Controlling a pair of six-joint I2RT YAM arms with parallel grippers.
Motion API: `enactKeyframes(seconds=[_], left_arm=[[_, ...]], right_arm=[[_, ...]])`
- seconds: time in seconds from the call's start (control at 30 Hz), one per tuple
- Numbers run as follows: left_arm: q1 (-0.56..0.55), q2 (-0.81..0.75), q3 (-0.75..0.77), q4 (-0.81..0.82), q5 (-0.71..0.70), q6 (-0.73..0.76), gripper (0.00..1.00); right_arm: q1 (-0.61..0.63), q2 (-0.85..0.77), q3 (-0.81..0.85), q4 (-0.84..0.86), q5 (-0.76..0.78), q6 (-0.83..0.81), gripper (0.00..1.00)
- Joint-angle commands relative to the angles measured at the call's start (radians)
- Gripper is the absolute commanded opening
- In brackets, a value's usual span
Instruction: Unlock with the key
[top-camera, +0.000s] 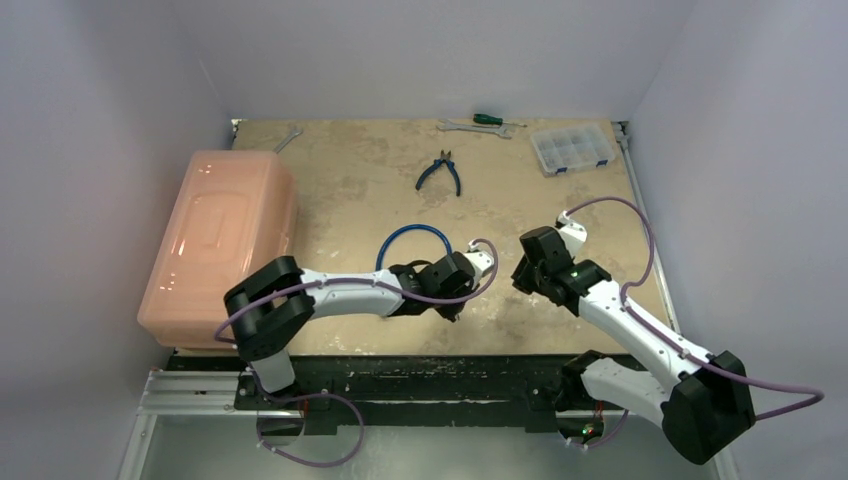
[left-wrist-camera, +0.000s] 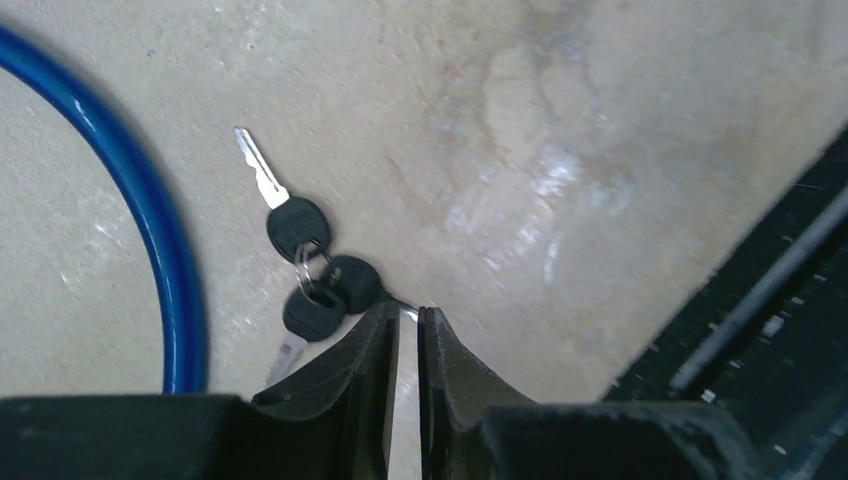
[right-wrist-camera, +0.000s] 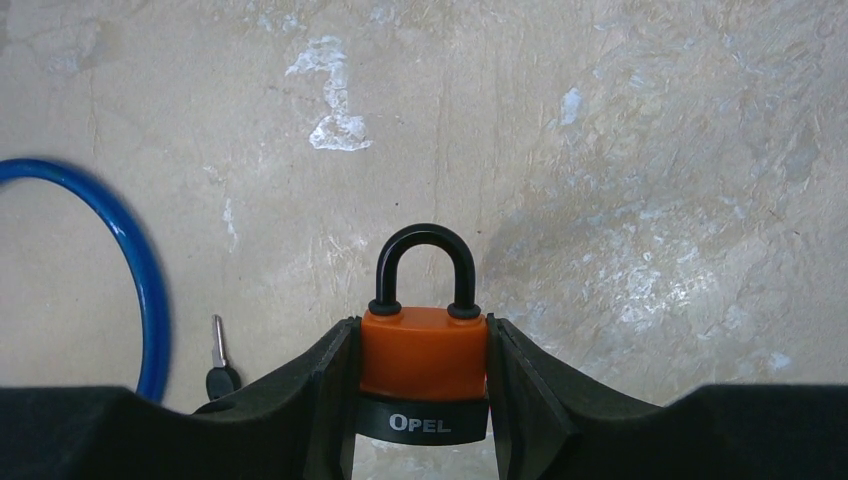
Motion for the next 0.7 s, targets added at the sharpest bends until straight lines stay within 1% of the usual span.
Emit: enactKeyframes(seconds=[0.0,0.1,0.17,0.2,0.3,0.4,0.53,0.67], left_arm=[[-0.015,-0.157,0.017,-0.026,0.012,-0.041,0.23],[-0.015,-0.203,0.055,-0.09,-0.052,-0.048,0.44],[-0.015,-0.216,0.081,-0.129,-0.087,-0.047,0.5],[-0.014,-0.218,0.09,-0.142,-0.11,-0.045,0.51],[-0.01,-0.201,0.101,-0.173,-0.198,-0.05,0.5],[0.009,-0.163,0.099,-0.173,-0.215,-0.083,0.5],[0.015,-0.123,0.073,-0.129,-0.207,-0.095,0.63],[0.017,-0.066,0.074,-0.101,-0.182,-0.094,0.65]], right_arm=[[-0.003,-0.024,0.015,0.014,0.002,0.032,0.16],[-0.002,-0.024,0.009,0.019,-0.005,0.036,0.16],[-0.003,-0.027,0.006,0.019,-0.011,0.035,0.16],[-0.002,-0.028,0.004,0.019,-0.012,0.036,0.16],[-0.003,-0.034,-0.001,0.019,-0.018,0.039,0.16],[-0.003,-0.033,-0.006,0.021,-0.028,0.042,0.16],[-0.002,-0.018,-0.011,0.026,-0.04,0.043,0.16],[-0.002,0.001,-0.021,0.034,-0.048,0.043,0.15]])
